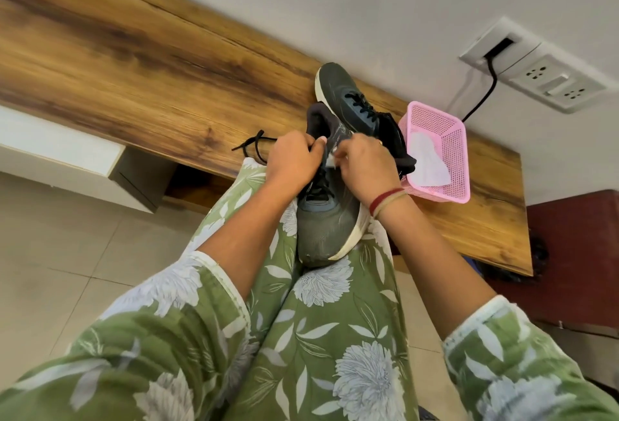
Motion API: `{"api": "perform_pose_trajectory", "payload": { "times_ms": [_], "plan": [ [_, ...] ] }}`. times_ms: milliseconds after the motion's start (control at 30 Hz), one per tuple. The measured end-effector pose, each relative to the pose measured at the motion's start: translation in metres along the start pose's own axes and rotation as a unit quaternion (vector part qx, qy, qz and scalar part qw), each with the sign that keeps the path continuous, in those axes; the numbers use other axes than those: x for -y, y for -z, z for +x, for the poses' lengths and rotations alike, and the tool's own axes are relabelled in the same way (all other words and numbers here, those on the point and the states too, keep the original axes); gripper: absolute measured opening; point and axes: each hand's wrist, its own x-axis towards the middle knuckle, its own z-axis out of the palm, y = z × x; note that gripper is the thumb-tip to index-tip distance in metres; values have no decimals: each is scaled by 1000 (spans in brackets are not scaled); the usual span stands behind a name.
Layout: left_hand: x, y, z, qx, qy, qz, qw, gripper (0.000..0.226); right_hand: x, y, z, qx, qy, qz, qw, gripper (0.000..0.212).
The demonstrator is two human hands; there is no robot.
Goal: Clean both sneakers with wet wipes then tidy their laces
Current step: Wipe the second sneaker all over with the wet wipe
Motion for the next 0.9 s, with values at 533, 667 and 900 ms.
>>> {"api": "perform_pose_trajectory", "payload": {
  "times_ms": [533, 667, 900],
  "plan": [
    [1, -2, 0, 2, -7, 15, 1000, 52, 1, -12, -5, -61, -10, -70, 996, 22],
    [1, 0, 0, 0, -8, 11, 1000, 52, -2, -8, 11, -47, -40, -24, 998, 20],
    [2, -3, -1, 3, -13, 12, 1000, 52, 3, 16, -44, 93, 26, -3, 995, 17]
  ]
}}
